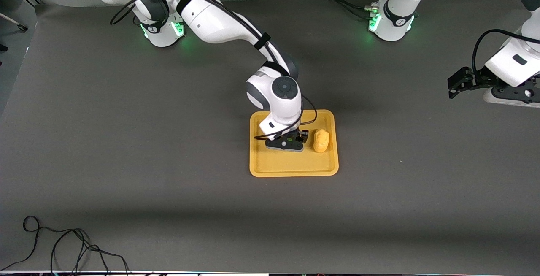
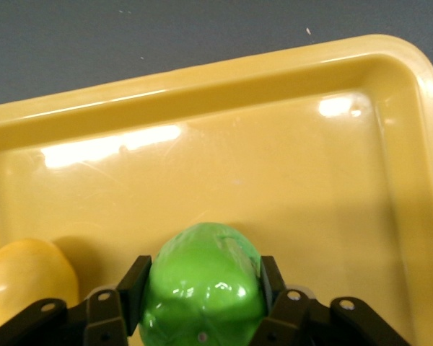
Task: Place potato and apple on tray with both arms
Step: 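Lower the green apple onto the tray beside the potato with the right gripper, then open the right gripper and lift it off the apple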
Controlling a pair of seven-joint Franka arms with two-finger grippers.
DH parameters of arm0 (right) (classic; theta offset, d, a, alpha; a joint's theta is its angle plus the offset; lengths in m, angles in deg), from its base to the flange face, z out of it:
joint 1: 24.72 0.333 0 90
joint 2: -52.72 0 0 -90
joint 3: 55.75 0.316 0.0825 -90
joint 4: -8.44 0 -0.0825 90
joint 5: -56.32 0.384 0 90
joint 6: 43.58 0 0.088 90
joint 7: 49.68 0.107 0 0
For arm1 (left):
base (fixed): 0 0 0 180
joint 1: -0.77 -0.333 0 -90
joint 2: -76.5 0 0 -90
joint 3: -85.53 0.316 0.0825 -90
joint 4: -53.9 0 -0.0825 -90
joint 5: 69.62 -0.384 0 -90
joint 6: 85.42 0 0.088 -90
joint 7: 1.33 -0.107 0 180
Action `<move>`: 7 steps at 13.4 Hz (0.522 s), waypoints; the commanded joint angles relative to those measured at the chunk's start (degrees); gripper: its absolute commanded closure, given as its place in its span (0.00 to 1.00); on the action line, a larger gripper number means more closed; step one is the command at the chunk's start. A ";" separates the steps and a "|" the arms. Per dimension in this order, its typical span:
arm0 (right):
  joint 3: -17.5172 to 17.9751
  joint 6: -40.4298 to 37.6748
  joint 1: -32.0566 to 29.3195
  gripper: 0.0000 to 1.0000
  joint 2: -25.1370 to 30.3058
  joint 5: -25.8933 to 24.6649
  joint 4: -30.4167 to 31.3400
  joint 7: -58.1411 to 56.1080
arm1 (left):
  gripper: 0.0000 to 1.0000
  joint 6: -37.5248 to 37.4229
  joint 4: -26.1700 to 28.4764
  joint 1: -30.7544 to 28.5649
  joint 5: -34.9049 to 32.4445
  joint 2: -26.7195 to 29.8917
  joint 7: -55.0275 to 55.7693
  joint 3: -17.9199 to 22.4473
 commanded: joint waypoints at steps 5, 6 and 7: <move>-0.63 -6.85 -0.15 0.00 7.20 -1.44 -1.21 3.18 | 0.01 -0.98 0.02 -0.15 -0.27 0.90 -1.04 0.05; -0.63 -10.11 -0.15 0.00 9.93 -1.44 -2.00 3.18 | 0.01 -0.89 0.11 -0.15 -0.27 0.90 -1.04 0.05; -0.54 -14.23 -0.23 0.00 12.48 -1.44 -3.23 3.10 | 0.01 -0.81 0.11 -0.15 -0.27 0.81 -0.95 0.05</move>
